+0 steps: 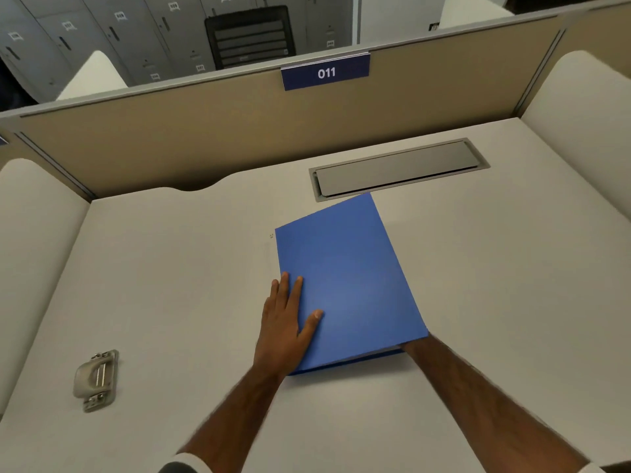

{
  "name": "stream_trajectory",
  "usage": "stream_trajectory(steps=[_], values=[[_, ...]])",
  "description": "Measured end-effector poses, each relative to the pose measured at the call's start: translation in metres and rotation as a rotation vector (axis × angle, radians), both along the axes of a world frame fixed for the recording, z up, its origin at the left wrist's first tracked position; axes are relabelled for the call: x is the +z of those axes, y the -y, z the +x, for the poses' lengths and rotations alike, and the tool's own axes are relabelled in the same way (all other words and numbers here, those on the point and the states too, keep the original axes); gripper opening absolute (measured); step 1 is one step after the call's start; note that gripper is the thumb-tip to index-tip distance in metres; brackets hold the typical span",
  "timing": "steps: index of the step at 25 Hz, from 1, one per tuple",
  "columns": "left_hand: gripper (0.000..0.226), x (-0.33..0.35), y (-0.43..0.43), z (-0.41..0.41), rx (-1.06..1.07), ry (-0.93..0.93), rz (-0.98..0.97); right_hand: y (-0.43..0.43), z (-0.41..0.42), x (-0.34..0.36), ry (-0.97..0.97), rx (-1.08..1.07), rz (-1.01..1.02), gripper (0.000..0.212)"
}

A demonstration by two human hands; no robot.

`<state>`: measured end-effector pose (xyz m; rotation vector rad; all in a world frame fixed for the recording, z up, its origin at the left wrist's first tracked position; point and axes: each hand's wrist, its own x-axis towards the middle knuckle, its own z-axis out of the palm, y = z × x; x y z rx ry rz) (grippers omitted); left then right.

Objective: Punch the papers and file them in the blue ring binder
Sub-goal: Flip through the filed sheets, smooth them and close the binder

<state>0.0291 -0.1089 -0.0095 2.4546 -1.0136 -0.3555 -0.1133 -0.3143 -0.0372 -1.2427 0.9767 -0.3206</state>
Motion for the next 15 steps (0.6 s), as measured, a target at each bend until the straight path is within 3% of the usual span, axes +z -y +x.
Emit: stream_trajectory(steps=[2,3,6,9,12,15], values=[[0.073,0.0,0.002,-0.002,-0.008,0.038,0.024,0.017,-0.01,0.022,-0.062,-0.05,0.079,0.026],[0.073,-0.001,0.003,-0.002,-0.012,0.047,0.033,0.023,-0.016,0.034,-0.047,-0.137,0.044,0.02],[0.072,-0.004,0.005,-0.002,-0.022,0.053,0.068,0.038,-0.038,0.035,-0.032,-0.228,-0.12,0.028],[0.072,-0.008,0.006,-0.002,-0.035,0.081,0.12,0.024,-0.045,0.025,-0.251,0.036,-0.493,0.023],[0.074,-0.007,0.009,-0.003,-0.031,0.087,0.12,0.002,-0.043,0.011,-0.571,0.434,-0.93,0.041],[0.084,0.003,0.012,-0.02,0.191,-0.047,-0.003,-0.015,-0.047,-0.003,-0.644,0.442,-1.057,0.048]])
